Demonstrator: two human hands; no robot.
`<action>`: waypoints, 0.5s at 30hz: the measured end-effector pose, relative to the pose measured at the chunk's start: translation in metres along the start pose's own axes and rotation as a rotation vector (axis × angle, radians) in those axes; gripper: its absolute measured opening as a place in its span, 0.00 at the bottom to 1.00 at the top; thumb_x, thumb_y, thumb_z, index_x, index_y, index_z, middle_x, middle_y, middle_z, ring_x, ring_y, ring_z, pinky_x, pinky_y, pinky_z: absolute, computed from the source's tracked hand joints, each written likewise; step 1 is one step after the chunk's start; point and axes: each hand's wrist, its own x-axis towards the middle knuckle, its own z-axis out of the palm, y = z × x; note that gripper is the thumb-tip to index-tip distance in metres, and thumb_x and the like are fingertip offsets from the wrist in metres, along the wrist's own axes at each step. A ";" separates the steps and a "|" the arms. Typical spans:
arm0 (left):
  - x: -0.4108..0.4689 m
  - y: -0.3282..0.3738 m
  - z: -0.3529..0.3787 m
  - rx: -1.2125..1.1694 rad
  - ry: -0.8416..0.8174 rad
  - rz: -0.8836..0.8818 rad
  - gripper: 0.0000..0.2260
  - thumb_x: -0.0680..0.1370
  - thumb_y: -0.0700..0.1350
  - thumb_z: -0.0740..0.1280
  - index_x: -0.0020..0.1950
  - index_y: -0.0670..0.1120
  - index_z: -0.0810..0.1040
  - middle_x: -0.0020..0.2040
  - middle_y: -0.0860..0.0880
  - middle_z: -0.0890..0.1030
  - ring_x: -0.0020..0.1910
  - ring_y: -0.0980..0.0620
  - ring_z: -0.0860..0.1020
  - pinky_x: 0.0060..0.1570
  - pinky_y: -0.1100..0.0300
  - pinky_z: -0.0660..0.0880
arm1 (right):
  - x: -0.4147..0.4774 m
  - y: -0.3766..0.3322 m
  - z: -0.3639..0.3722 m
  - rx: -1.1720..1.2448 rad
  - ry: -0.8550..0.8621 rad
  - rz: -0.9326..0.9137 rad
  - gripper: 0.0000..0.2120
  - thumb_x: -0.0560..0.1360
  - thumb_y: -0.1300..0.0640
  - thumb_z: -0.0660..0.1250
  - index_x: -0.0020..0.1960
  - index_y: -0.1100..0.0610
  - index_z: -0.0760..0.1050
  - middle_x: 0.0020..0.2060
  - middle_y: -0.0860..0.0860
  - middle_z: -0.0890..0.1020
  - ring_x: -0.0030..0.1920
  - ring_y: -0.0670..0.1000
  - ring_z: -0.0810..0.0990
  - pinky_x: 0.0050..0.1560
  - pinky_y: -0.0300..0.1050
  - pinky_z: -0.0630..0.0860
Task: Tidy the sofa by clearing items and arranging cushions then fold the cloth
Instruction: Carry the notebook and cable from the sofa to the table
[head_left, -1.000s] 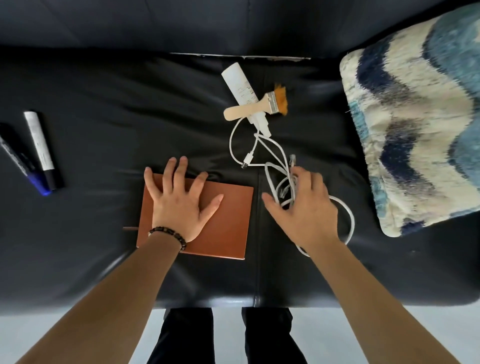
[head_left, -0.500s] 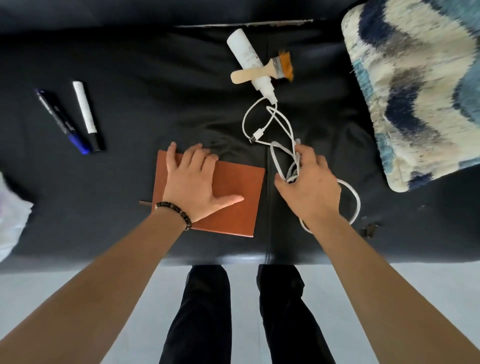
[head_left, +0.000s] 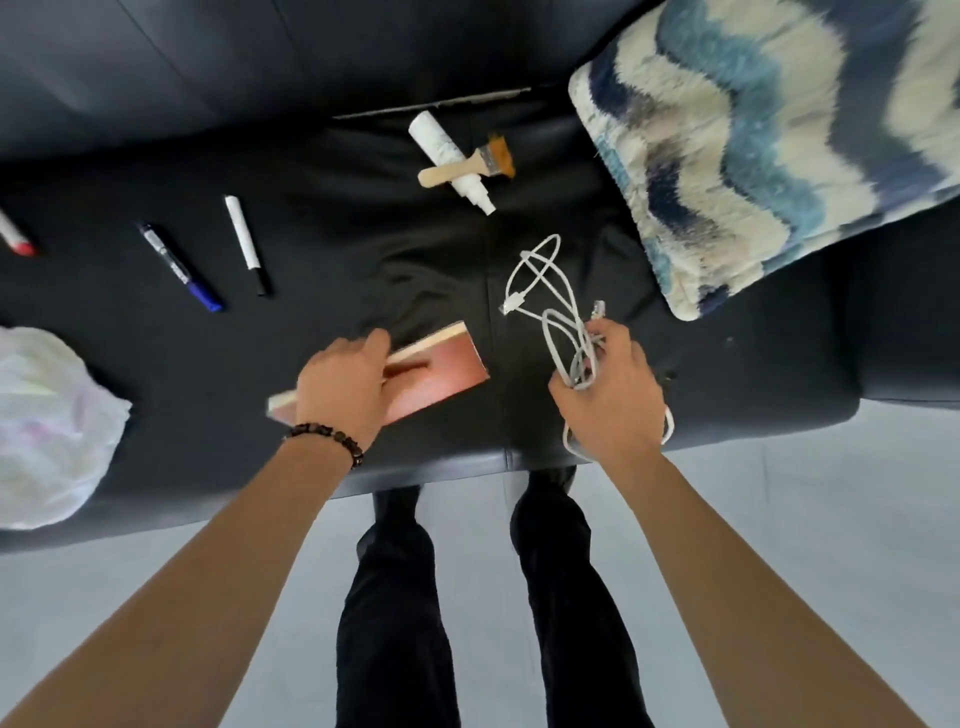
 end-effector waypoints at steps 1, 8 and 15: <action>-0.018 0.005 -0.018 -0.091 0.031 -0.079 0.22 0.75 0.62 0.64 0.40 0.43 0.67 0.29 0.51 0.69 0.28 0.47 0.69 0.29 0.55 0.67 | -0.014 -0.007 -0.013 0.028 0.013 0.001 0.27 0.71 0.48 0.72 0.67 0.48 0.66 0.57 0.50 0.75 0.54 0.56 0.78 0.46 0.45 0.68; -0.127 0.030 -0.179 -0.801 0.178 -0.501 0.17 0.78 0.59 0.63 0.49 0.45 0.73 0.40 0.56 0.77 0.39 0.60 0.76 0.36 0.66 0.69 | -0.137 -0.070 -0.113 0.338 0.150 0.044 0.34 0.66 0.35 0.74 0.67 0.45 0.67 0.60 0.45 0.75 0.56 0.46 0.76 0.54 0.43 0.73; -0.196 0.039 -0.318 -0.979 0.275 -0.304 0.08 0.77 0.57 0.65 0.42 0.55 0.71 0.41 0.58 0.78 0.41 0.59 0.76 0.40 0.61 0.71 | -0.257 -0.133 -0.191 0.563 0.373 0.046 0.25 0.71 0.47 0.74 0.64 0.44 0.68 0.52 0.44 0.79 0.50 0.45 0.80 0.55 0.47 0.77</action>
